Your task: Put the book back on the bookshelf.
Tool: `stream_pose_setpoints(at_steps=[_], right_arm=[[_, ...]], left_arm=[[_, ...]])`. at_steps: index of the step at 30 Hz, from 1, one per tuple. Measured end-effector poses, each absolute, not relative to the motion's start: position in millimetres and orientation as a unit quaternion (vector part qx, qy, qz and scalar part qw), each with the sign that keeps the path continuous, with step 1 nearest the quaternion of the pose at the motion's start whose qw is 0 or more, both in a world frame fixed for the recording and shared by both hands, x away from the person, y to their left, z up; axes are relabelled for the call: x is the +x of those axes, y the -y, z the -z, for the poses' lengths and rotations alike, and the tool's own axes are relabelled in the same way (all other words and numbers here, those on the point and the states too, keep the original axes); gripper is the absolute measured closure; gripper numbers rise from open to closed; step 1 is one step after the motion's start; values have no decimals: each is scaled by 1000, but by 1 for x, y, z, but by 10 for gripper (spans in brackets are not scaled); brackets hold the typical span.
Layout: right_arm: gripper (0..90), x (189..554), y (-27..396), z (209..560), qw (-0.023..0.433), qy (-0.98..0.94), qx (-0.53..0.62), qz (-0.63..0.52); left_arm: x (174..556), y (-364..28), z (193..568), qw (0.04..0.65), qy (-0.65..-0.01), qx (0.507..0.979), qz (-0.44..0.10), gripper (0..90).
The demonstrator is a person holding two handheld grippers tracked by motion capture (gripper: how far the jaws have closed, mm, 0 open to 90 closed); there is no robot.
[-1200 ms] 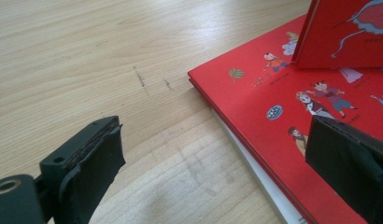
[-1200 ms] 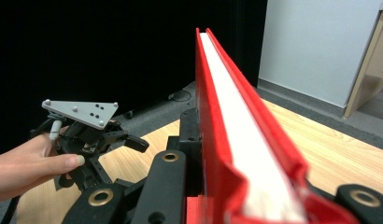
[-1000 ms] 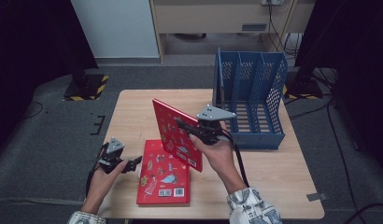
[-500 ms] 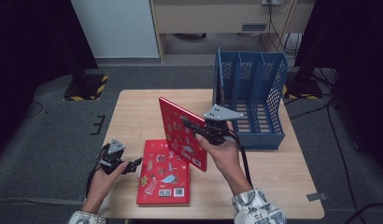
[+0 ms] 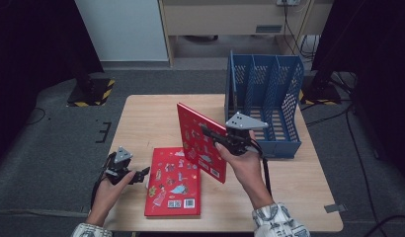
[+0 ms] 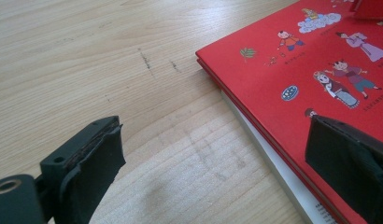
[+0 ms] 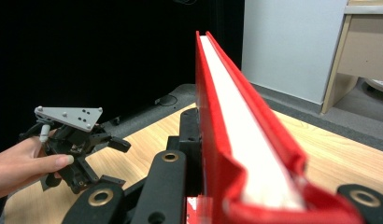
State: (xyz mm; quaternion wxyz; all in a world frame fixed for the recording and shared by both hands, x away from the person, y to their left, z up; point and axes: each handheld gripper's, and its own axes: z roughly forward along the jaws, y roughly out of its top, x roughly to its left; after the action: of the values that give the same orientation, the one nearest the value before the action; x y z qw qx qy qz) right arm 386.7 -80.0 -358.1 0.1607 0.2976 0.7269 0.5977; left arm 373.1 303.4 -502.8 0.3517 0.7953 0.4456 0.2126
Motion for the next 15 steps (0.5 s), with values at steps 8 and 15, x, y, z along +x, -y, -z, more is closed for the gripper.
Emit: stream_pose_setpoints(at_steps=[8,15], right_arm=[[798,382,92,356,164,-721,302,-602],[798,380,100,356,166,-719,306,-602]], left_arm=[[373,-303,503,350,-445,797,-213,36],[373,-303,503,348,-444,798,-214,36]])
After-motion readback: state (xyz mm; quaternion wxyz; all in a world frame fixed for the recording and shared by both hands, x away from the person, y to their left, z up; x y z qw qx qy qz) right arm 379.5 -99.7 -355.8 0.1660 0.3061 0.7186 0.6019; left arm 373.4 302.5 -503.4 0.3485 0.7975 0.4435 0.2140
